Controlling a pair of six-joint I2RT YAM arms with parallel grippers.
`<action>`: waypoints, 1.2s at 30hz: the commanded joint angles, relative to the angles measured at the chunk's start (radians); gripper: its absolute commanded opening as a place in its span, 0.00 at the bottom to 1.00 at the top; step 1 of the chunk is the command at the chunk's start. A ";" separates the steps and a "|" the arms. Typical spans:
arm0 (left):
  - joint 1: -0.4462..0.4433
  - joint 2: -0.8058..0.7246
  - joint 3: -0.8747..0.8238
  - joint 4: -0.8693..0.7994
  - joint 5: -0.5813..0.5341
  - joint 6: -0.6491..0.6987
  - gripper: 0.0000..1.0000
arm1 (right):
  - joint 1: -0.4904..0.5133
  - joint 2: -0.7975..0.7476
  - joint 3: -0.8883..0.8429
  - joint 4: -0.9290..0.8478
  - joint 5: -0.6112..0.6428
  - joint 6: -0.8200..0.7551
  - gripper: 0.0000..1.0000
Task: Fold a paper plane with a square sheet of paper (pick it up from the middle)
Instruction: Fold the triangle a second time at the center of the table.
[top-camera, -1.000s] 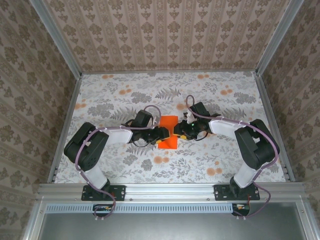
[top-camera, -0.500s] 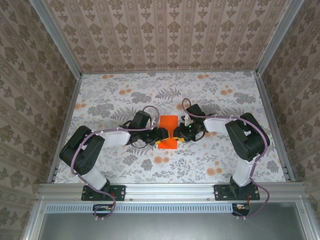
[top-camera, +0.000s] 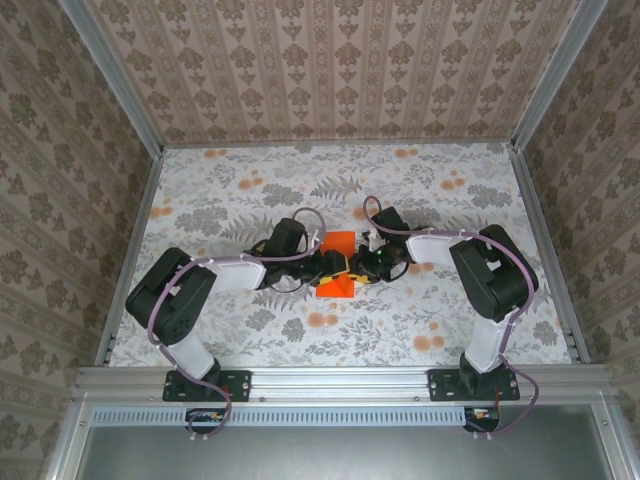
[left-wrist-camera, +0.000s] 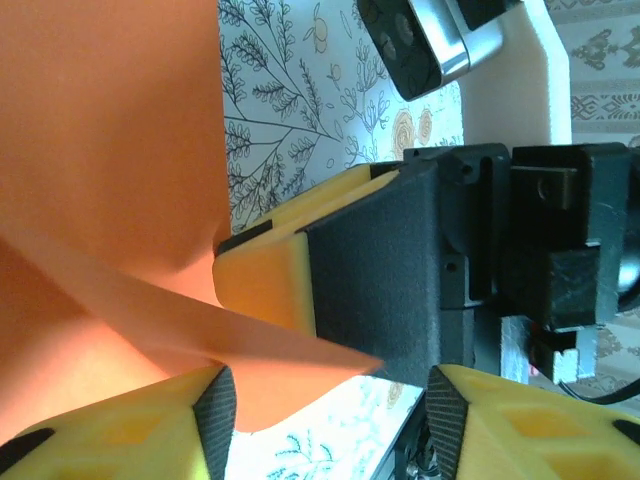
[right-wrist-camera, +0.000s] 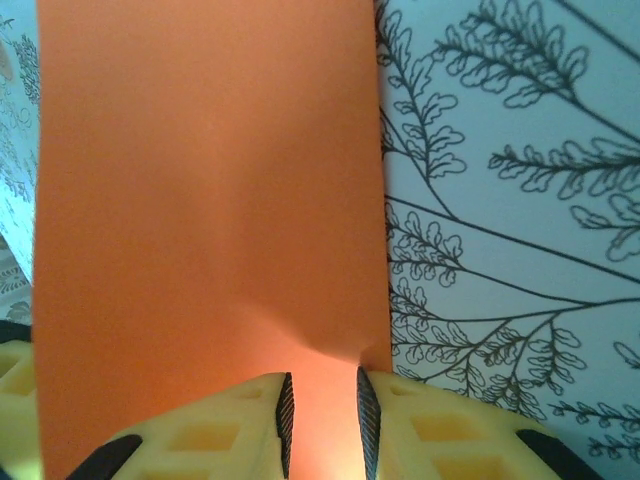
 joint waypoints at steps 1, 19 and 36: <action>-0.002 0.029 0.037 0.029 0.009 -0.010 0.62 | -0.001 -0.034 -0.012 0.010 -0.012 0.028 0.28; 0.013 0.063 0.045 0.025 -0.014 -0.009 0.63 | -0.083 -0.167 -0.149 0.185 -0.082 0.062 0.37; 0.013 0.068 0.041 0.008 -0.026 -0.010 0.42 | -0.058 -0.111 -0.115 0.240 -0.140 0.034 0.24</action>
